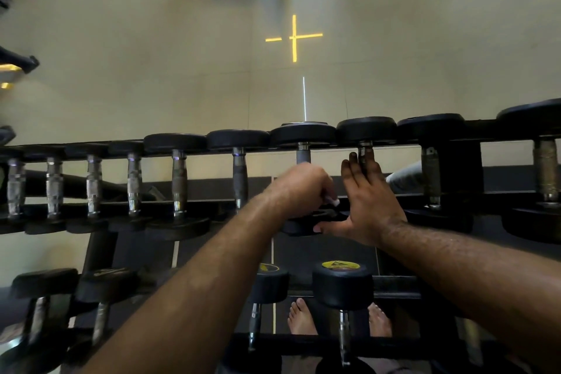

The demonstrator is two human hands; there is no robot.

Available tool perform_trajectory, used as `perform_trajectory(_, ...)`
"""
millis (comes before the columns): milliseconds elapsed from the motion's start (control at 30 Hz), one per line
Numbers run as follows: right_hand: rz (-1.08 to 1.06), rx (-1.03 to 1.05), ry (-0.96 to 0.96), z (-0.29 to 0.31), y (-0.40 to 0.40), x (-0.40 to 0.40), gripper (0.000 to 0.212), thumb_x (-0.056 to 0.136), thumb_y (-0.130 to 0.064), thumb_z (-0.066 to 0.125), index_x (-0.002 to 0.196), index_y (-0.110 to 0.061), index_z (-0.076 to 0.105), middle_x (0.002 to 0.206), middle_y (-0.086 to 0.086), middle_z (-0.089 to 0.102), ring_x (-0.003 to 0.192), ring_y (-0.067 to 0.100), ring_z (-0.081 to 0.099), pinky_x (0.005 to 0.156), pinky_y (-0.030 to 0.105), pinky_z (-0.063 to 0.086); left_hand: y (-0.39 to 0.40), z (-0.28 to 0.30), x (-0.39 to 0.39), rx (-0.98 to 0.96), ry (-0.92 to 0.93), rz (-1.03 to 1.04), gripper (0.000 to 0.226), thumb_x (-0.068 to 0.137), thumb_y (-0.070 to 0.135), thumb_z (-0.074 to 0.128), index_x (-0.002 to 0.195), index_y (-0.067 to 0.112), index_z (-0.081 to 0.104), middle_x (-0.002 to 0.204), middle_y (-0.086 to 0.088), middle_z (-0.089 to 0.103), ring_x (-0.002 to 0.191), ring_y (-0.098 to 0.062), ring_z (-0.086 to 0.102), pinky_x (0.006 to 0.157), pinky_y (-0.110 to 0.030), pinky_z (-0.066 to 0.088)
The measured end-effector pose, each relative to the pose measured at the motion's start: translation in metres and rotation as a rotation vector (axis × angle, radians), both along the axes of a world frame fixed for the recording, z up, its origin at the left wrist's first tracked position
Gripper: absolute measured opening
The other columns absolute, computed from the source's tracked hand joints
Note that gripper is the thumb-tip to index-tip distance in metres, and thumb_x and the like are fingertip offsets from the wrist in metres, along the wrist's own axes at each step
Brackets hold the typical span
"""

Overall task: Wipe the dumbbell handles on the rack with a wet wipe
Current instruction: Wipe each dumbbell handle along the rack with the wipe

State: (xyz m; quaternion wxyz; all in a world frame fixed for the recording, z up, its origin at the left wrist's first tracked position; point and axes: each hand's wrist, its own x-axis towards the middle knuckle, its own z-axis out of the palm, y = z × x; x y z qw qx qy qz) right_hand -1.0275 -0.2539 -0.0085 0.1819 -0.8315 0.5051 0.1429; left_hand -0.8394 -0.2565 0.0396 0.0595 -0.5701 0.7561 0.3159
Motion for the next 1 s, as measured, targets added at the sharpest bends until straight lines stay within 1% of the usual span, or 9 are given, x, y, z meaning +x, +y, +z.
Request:
perform_trajectory(167, -0.002, -0.009, -0.011, -0.002, -0.001, 0.001, 0.158, 0.058, -0.114, 0.026, 0.170, -0.007, -0.003, 0.179, 0.015, -0.010, 0.158, 0.036, -0.034, 0.130, 0.049, -0.013, 0.014, 0.000, 0.011, 0.163, -0.037, 0.025, 0.023, 0.094, 0.018, 0.075, 0.115, 0.027, 0.078, 0.105, 0.008, 0.073, 0.094, -0.012, 0.067, 0.090, -0.035, 0.060)
perform_trajectory(267, 0.008, -0.005, 0.017, -0.001, -0.001, 0.000, 0.157, 0.059, -0.114, 0.023, 0.170, -0.007, -0.005, 0.178, 0.014, -0.014, 0.157, 0.036, -0.036, 0.131, 0.050, -0.013, 0.008, 0.008, 0.045, 0.223, -0.100, 0.177, 0.016, 0.092, 0.022, 0.080, 0.108, 0.023, 0.080, 0.094, 0.011, 0.072, 0.085, -0.007, 0.067, 0.083, -0.027, 0.059)
perform_trajectory(400, 0.014, -0.014, 0.028, 0.001, 0.001, 0.001, 0.160, 0.054, -0.116, 0.015, 0.170, -0.007, -0.003, 0.179, 0.014, -0.010, 0.159, 0.037, -0.032, 0.129, 0.049, -0.015, 0.017, -0.003, 0.030, 0.119, -0.161, 0.481, 0.012, 0.092, 0.022, 0.077, 0.104, 0.020, 0.078, 0.093, 0.001, 0.073, 0.086, -0.018, 0.070, 0.083, -0.037, 0.063)
perform_trajectory(500, 0.018, -0.017, 0.029, 0.002, 0.001, 0.002, 0.164, 0.048, -0.116, 0.001, 0.170, -0.006, -0.002, 0.179, 0.014, -0.009, 0.158, 0.038, -0.032, 0.126, 0.048, -0.017, 0.024, -0.008, 0.014, 0.162, -0.118, 0.408, 0.006, 0.094, 0.022, 0.074, 0.101, 0.022, 0.074, 0.095, 0.000, 0.071, 0.085, -0.015, 0.068, 0.078, -0.035, 0.062)
perform_trajectory(567, 0.014, -0.020, 0.027, 0.001, 0.000, 0.002, 0.164, 0.047, -0.115, -0.001, 0.170, -0.006, -0.002, 0.179, 0.014, -0.009, 0.158, 0.038, -0.032, 0.126, 0.048, -0.017, 0.017, 0.001, 0.020, 0.162, 0.017, 0.410, 0.007, 0.095, 0.027, 0.075, 0.090, 0.026, 0.071, 0.093, 0.002, 0.070, 0.083, -0.010, 0.066, 0.067, -0.026, 0.055)
perform_trajectory(667, 0.012, -0.013, 0.033, -0.001, 0.001, 0.001, 0.162, 0.052, -0.116, 0.009, 0.170, -0.007, -0.001, 0.179, 0.014, -0.006, 0.160, 0.038, -0.028, 0.128, 0.048, -0.014, 0.001, 0.002, 0.024, -0.211, 0.213, 0.565, 0.012, 0.095, 0.031, 0.076, 0.087, 0.024, 0.072, 0.085, 0.007, 0.070, 0.075, -0.003, 0.065, 0.064, -0.018, 0.049)
perform_trajectory(767, 0.007, -0.033, 0.035, -0.003, 0.001, 0.001, 0.162, 0.053, -0.117, 0.013, 0.170, -0.006, 0.000, 0.179, 0.014, -0.006, 0.159, 0.037, -0.030, 0.130, 0.049, -0.013, 0.002, -0.016, 0.013, -0.560, 0.225, 0.600, 0.010, 0.097, 0.022, 0.071, 0.091, 0.015, 0.074, 0.082, 0.003, 0.070, 0.073, -0.013, 0.063, 0.069, -0.034, 0.057)
perform_trajectory(900, 0.021, -0.068, 0.027, -0.005, 0.001, 0.000, 0.159, 0.057, -0.117, 0.017, 0.171, -0.006, 0.002, 0.179, 0.014, -0.003, 0.159, 0.038, -0.030, 0.129, 0.048, -0.013, 0.033, -0.030, 0.011, -0.545, 0.144, 0.508, 0.011, 0.099, 0.023, 0.068, 0.097, 0.016, 0.077, 0.086, 0.002, 0.071, 0.075, -0.015, 0.061, 0.071, -0.035, 0.055)
perform_trajectory(1000, 0.034, -0.037, 0.051, -0.002, 0.002, 0.001, 0.160, 0.052, -0.116, 0.006, 0.171, -0.009, 0.003, 0.180, 0.011, -0.003, 0.158, 0.038, -0.033, 0.129, 0.050, -0.014, 0.048, -0.028, 0.024, -0.473, 0.230, 0.659, 0.007, 0.093, 0.025, 0.075, 0.089, 0.020, 0.077, 0.078, 0.012, 0.068, 0.069, -0.005, 0.062, 0.065, -0.026, 0.055)
